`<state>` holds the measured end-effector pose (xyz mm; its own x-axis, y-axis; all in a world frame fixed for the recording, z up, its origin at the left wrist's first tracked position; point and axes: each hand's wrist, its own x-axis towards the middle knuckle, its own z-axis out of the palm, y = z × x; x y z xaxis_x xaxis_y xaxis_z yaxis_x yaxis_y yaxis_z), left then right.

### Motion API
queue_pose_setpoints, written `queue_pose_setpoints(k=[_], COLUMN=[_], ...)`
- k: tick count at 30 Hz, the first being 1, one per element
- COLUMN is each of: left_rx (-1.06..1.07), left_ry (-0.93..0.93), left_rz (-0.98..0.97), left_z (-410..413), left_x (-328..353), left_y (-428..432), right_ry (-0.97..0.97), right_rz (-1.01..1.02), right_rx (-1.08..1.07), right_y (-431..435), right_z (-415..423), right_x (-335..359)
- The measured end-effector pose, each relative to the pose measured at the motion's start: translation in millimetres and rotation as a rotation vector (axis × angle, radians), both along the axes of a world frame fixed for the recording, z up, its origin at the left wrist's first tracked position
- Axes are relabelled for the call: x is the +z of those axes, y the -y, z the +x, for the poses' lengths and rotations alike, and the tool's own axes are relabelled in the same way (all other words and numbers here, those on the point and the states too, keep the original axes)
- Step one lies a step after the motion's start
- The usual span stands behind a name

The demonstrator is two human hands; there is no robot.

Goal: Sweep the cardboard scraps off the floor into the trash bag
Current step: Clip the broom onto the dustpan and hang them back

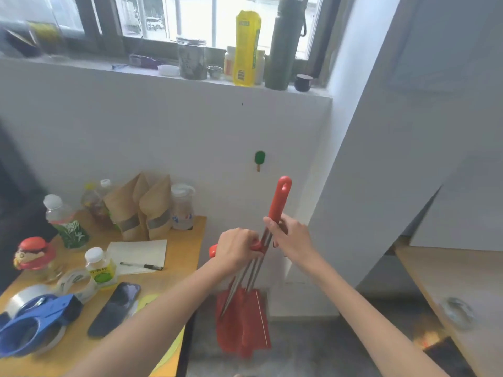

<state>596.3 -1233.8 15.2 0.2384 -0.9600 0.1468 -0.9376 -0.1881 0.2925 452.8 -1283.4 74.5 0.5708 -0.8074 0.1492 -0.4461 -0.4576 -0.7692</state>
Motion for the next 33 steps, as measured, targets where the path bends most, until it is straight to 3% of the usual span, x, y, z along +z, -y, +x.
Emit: queue_pose_setpoints(k=[6, 12, 26, 33], left_rx=[0.006, 0.051, 0.016, 0.011], left_ry=[-0.018, -0.117, -0.188, -0.179], left_rz=[0.106, 0.304, 0.547, 0.603], left_z=[31.9, 64.3, 131.7, 142.5], left_x=[-30.1, -78.6, -133.9, -153.7], left_y=[68.6, 147.6, 260.7, 285.8], right_ry=[0.067, 0.011, 0.021, -0.063], right_rz=[0.277, 0.447, 0.534, 0.512], right_rx=[0.072, 0.040, -0.003, -0.025], right_y=[79.5, 170.4, 278.0, 300.4], right_z=[31.9, 76.4, 144.8, 156.3], right_x=[-24.3, -74.5, -137.4, -162.1])
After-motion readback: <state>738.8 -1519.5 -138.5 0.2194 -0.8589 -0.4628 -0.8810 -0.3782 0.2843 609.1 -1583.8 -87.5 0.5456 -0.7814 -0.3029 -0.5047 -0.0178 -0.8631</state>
